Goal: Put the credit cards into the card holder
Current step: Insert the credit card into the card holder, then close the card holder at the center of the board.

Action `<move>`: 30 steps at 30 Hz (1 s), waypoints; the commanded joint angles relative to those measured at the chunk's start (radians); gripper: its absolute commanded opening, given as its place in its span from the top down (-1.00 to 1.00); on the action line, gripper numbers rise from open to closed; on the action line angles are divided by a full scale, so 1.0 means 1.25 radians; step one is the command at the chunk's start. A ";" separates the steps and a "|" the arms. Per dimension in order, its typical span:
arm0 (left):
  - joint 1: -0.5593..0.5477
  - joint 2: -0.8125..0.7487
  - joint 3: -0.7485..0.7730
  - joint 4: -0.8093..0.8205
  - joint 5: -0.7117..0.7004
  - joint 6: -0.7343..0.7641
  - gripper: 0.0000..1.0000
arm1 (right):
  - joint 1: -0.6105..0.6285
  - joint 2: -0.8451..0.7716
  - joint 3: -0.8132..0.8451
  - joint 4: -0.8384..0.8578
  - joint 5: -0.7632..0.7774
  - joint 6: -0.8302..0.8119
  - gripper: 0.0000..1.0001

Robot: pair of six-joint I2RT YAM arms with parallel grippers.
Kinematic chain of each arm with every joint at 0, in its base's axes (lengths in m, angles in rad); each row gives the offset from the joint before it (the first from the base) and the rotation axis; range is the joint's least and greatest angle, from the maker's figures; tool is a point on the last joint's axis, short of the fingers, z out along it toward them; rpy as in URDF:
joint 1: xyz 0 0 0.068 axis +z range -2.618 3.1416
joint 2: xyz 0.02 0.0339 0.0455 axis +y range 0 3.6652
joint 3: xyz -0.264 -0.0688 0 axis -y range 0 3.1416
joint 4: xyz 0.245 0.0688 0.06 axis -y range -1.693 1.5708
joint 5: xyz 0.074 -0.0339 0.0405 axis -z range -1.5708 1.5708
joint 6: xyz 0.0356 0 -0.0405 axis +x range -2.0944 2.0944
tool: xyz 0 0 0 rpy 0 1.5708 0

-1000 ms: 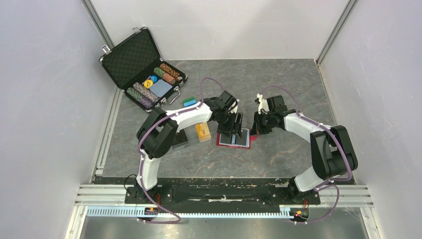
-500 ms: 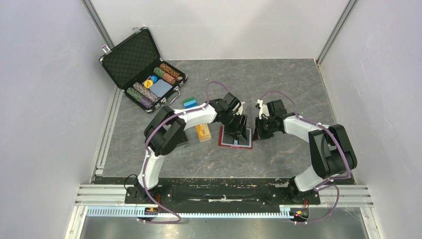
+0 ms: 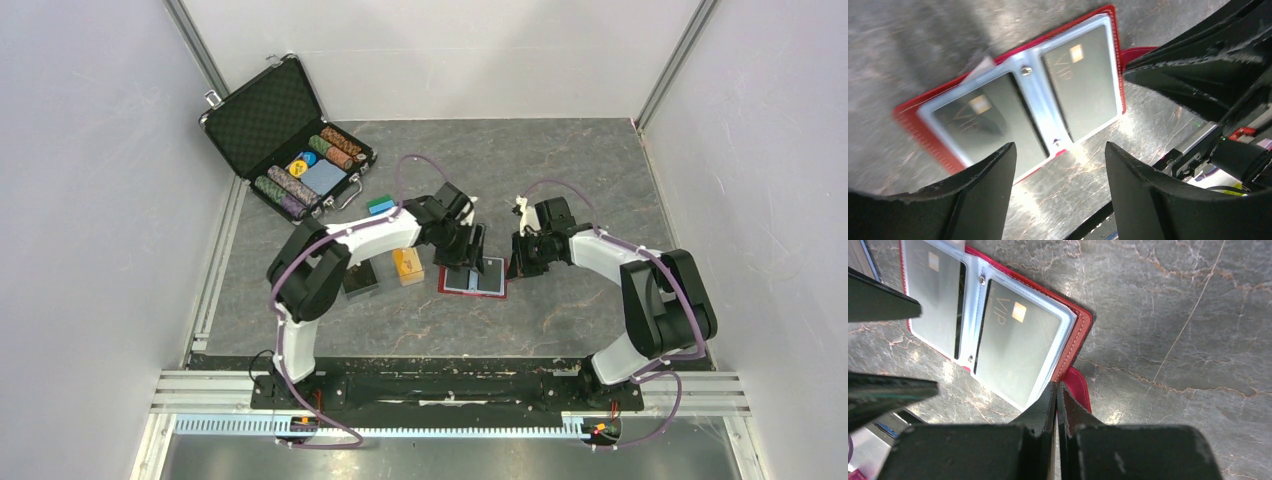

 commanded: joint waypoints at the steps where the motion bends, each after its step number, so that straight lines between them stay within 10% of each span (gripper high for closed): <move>1: 0.053 -0.098 -0.074 0.057 -0.019 0.011 -0.44 | 0.005 -0.018 0.054 -0.004 -0.001 -0.009 1.00; 18: 0.196 -0.171 -0.180 -0.032 -0.169 0.013 -0.42 | 0.066 0.023 0.121 0.007 -0.044 0.002 1.00; 30: 0.159 -0.114 -0.167 0.106 0.070 -0.028 -0.34 | 0.068 0.054 0.096 0.015 -0.047 -0.001 1.00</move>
